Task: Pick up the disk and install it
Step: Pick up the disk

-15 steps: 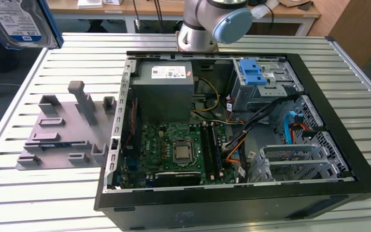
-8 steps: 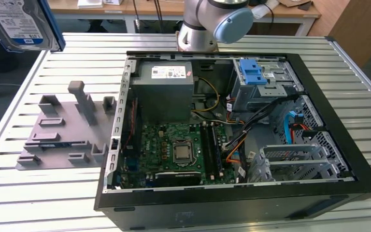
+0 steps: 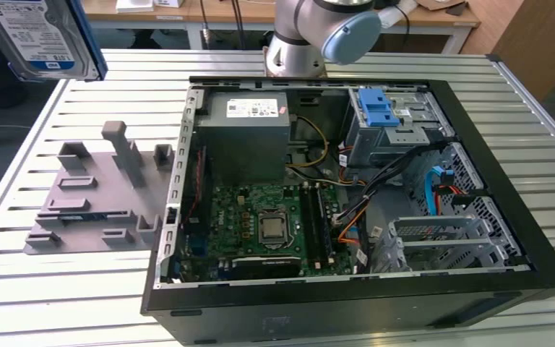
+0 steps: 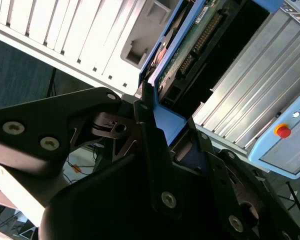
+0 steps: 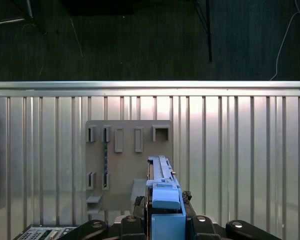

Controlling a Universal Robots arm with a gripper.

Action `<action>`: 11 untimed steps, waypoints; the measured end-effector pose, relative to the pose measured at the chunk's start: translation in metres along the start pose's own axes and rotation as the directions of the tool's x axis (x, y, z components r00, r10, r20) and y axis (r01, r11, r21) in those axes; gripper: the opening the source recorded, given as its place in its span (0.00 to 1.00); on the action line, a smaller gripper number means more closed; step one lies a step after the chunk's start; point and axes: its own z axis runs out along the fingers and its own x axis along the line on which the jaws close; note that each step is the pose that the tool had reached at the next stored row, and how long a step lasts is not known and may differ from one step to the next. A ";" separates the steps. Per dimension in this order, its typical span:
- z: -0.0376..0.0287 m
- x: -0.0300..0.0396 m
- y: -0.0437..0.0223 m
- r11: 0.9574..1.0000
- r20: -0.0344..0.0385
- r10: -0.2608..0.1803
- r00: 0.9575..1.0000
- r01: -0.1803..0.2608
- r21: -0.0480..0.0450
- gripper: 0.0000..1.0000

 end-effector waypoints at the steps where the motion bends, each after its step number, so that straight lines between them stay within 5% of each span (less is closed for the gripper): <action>1: 0.0000 0.0005 -0.0021 1.000 0.000 0.000 1.000 0.000 0.000 0.36; 11: 0.0001 0.0066 -0.0171 1.000 0.000 0.000 1.000 0.000 -0.002 0.36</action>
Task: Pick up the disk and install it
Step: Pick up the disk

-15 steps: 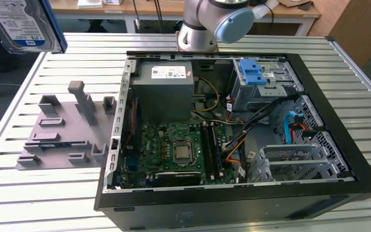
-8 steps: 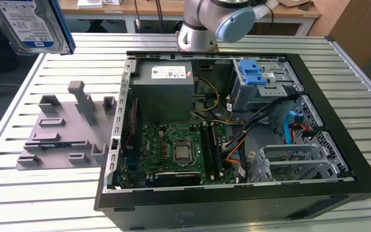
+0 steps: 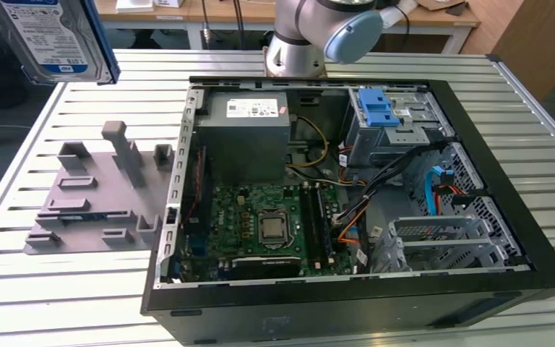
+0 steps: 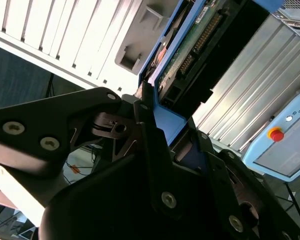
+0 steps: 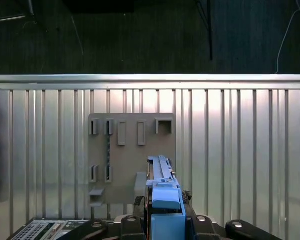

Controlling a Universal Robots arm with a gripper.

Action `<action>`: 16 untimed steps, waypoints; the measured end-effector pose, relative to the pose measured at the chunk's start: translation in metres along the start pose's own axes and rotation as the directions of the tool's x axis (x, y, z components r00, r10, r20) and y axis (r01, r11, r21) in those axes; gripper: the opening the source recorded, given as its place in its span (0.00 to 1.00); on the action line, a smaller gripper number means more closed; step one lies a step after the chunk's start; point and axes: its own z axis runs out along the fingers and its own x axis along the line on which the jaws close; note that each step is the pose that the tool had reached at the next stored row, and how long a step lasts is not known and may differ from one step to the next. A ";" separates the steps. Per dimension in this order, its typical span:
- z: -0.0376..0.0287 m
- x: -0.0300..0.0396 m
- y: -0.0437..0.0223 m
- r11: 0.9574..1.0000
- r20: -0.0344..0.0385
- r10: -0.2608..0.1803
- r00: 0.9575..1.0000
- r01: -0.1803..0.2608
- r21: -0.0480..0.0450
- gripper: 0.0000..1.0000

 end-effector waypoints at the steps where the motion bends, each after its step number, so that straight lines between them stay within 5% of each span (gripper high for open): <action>1: 0.0000 0.0008 -0.0014 1.000 0.000 0.000 1.000 0.000 0.000 0.36; 11: 0.0000 0.0081 -0.0186 1.000 0.000 0.000 1.000 0.000 -0.002 0.36; 16: 0.0000 0.0086 -0.0200 1.000 0.000 0.000 1.000 0.000 -0.002 0.36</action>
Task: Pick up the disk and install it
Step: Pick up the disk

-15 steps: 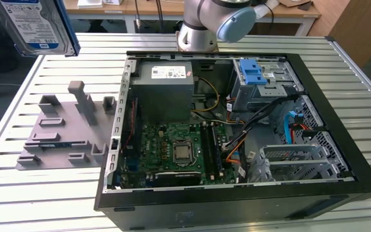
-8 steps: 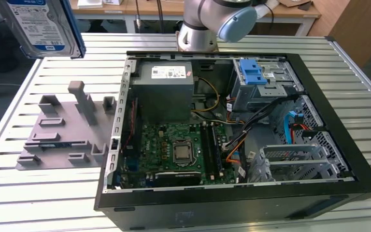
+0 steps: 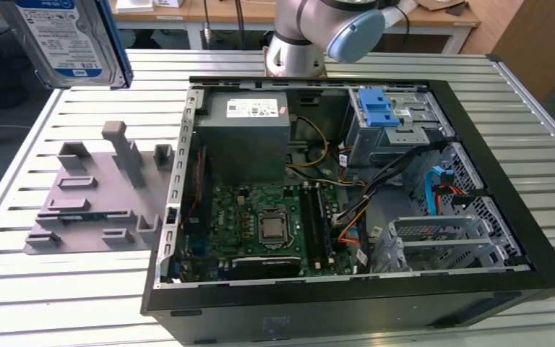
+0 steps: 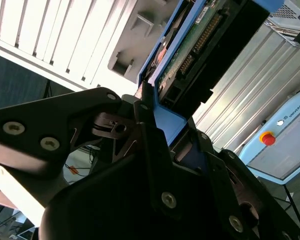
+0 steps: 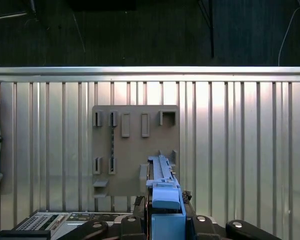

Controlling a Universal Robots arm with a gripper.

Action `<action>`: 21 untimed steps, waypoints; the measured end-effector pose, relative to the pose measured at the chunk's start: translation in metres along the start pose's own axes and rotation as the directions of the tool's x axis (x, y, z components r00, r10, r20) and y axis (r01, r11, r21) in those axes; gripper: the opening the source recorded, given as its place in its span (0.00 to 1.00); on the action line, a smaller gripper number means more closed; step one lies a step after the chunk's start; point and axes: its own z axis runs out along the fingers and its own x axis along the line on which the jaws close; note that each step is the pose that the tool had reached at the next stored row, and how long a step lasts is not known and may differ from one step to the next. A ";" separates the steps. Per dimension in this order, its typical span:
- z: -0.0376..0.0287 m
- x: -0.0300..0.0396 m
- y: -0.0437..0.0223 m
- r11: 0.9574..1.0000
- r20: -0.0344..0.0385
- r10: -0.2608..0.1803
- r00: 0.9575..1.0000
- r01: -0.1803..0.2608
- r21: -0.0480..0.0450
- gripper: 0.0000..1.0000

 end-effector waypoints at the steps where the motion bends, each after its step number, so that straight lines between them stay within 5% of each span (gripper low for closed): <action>1: 0.0000 0.0000 0.0000 1.000 0.000 0.000 1.000 0.000 0.000 0.36; 21: -0.0001 0.0270 -0.0402 1.000 0.000 0.000 1.000 0.000 0.000 0.36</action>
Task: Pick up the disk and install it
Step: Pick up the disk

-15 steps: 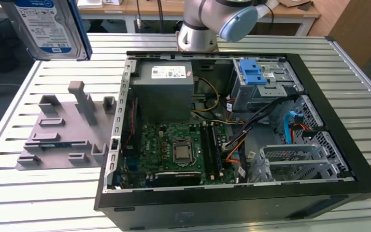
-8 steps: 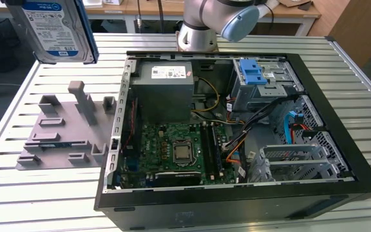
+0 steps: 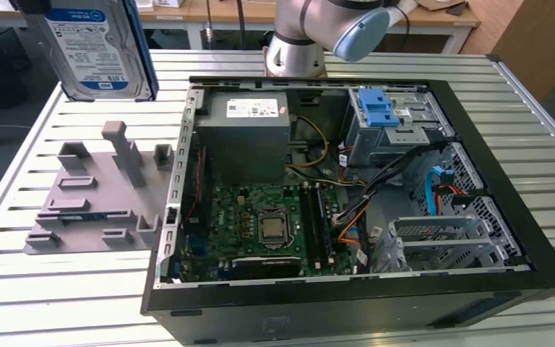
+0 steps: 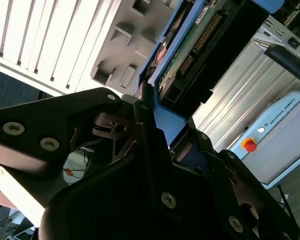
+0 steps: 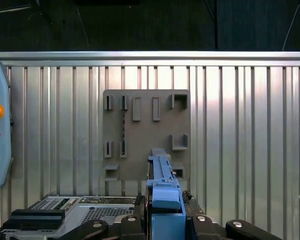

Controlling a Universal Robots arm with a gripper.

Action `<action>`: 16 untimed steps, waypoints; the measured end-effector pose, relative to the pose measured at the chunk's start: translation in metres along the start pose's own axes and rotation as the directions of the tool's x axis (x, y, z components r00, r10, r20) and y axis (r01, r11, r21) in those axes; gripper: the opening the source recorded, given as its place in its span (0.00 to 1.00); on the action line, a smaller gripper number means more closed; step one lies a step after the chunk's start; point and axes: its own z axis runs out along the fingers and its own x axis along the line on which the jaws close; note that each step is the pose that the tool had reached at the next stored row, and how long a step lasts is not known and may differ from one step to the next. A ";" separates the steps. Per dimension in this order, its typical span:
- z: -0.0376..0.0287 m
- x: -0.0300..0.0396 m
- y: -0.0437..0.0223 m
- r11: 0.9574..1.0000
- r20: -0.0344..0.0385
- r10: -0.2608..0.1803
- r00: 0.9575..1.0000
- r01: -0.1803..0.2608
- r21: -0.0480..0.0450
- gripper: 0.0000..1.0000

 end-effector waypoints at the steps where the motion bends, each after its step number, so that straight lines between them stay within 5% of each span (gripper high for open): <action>1: 0.0000 0.0012 -0.0021 1.000 0.000 0.000 1.000 0.000 0.000 0.36; 16: 0.0000 0.0140 -0.0381 1.000 0.000 0.000 1.000 0.000 -0.001 0.36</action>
